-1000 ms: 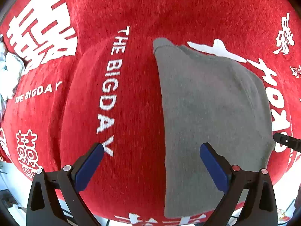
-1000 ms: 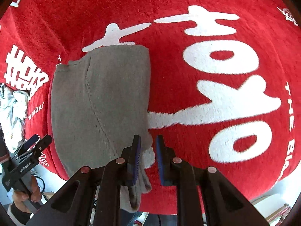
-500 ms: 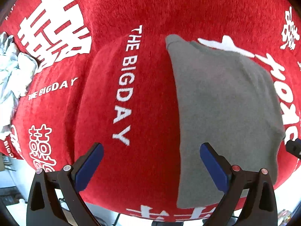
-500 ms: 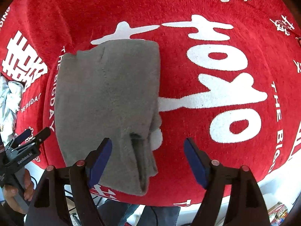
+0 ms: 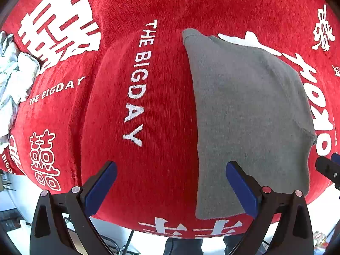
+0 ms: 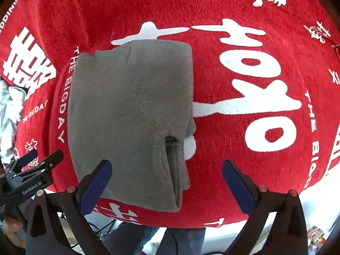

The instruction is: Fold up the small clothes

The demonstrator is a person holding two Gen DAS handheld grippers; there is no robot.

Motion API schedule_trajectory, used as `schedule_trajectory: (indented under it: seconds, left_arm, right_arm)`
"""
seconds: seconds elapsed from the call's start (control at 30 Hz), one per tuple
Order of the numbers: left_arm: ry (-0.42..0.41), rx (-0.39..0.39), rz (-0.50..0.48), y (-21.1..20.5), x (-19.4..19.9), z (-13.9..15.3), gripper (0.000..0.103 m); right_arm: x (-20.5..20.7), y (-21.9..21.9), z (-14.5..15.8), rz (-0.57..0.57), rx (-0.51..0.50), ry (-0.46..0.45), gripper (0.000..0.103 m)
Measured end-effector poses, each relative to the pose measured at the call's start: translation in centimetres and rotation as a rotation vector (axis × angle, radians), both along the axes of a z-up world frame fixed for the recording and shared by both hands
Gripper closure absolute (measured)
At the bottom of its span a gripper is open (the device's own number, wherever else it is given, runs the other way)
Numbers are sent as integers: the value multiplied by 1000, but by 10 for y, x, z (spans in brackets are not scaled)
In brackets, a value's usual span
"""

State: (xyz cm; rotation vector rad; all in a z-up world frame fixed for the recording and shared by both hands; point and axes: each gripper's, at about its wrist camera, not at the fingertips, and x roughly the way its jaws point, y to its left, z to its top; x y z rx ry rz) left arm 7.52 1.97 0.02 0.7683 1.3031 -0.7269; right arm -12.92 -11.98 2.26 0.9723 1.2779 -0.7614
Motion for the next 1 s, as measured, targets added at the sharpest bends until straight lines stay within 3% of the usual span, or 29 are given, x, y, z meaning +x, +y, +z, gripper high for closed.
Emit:
schedule_trajectory:
  seconds: [0.73, 1.0]
  left_arm:
    - [-16, -19, -19, -2, 4, 13, 1]
    - [-18, -46, -13, -4, 0, 35, 1]
  right_arm:
    - [17, 3, 17, 21, -105, 87, 0]
    - [20, 6, 33, 27, -121, 79, 0]
